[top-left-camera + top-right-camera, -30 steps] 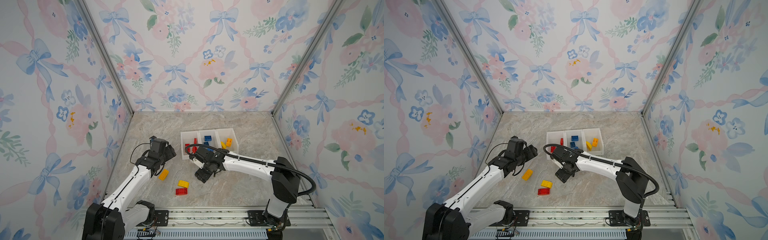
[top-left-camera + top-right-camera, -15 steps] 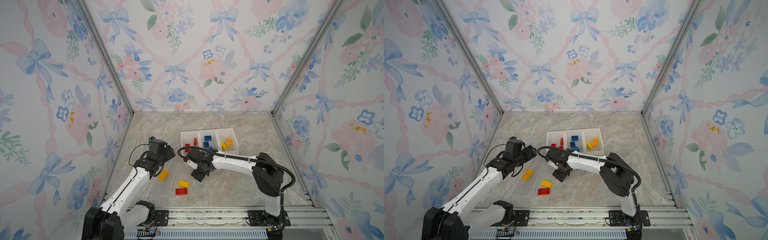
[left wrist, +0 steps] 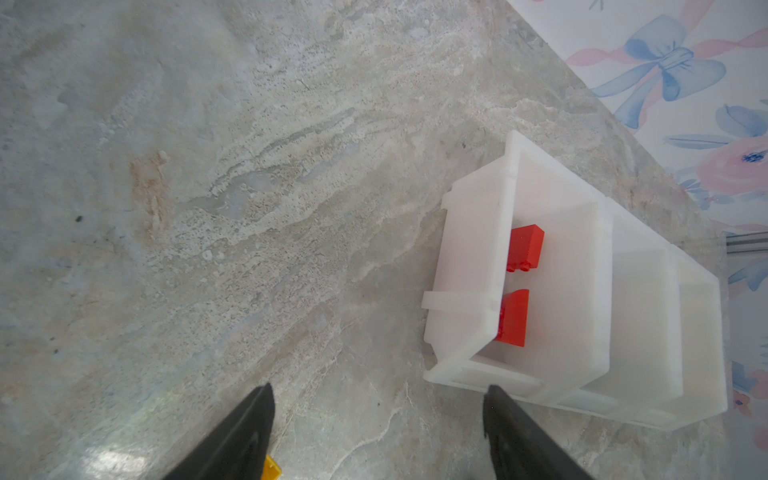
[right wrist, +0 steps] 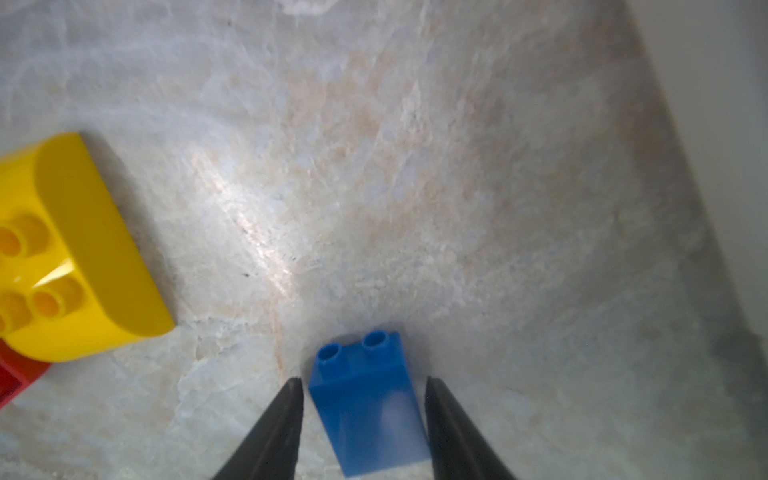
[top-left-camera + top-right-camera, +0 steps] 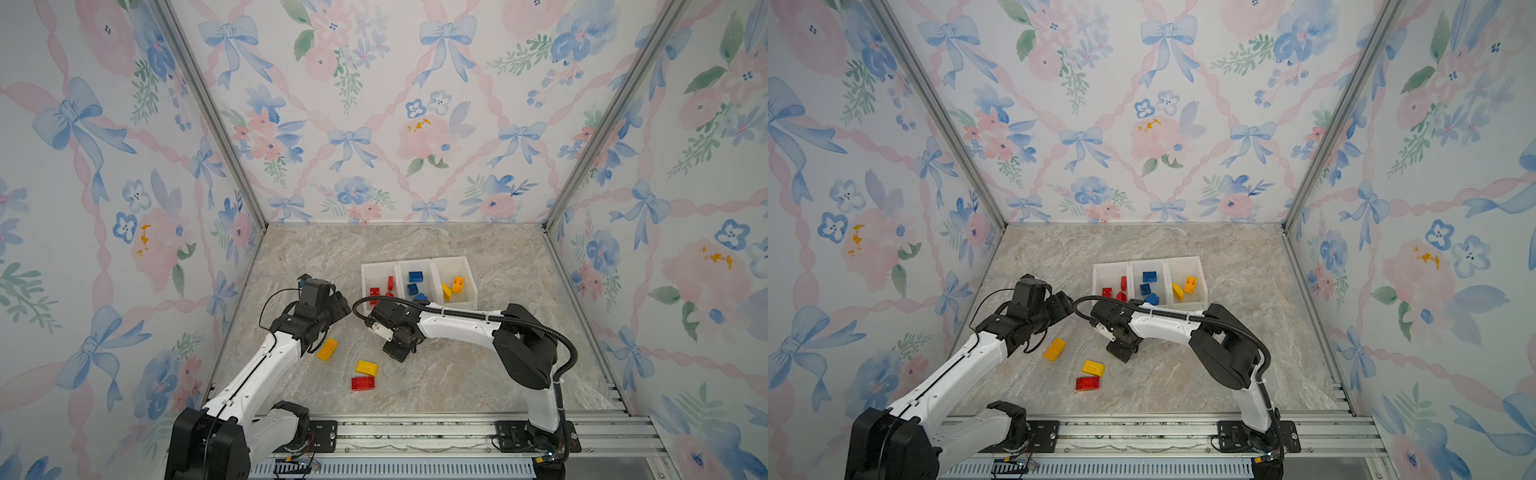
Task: Sort the legos into containers by color
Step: 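Grasp a blue tall brick with the right gripper while the left draws back, then carry the blue brick with the right gripper over the middle compartment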
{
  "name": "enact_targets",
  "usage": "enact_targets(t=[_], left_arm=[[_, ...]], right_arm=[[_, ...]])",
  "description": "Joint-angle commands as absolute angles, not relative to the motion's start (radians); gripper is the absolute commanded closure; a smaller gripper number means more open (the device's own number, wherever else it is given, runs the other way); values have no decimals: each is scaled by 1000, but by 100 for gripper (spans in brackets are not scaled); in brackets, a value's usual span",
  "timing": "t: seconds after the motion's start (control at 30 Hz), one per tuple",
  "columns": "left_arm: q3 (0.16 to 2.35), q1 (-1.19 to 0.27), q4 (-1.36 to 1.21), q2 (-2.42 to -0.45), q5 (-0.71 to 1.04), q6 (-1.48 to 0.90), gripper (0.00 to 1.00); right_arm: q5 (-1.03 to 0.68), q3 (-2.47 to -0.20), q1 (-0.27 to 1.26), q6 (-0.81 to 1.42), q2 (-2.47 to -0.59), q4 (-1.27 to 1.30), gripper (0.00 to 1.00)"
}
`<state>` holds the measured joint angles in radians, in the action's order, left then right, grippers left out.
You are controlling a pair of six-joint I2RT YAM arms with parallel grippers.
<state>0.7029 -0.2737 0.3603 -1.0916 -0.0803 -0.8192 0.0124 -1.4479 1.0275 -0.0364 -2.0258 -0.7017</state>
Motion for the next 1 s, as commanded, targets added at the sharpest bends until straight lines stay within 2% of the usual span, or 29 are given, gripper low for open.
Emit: enact_targets(t=[0.0, 0.1, 0.27, 0.7, 0.97], left_arm=[[712, -264, 358, -1105, -83, -815, 19], [716, -261, 356, -1115, -84, -815, 19], [727, -261, 349, -1135, -84, -815, 19], [746, -261, 324, -1180, -63, -816, 19], [773, -264, 322, -1211, -45, -806, 19]], right_arm=[[21, -1453, 1020, -43, -2045, -706, 58], [29, -1450, 1017, -41, -2038, -705, 65], [30, -1451, 1008, -37, -2015, -714, 71], [36, -1468, 900, 34, -1824, -785, 72], [46, -1555, 791, 71, -1812, -792, 72]])
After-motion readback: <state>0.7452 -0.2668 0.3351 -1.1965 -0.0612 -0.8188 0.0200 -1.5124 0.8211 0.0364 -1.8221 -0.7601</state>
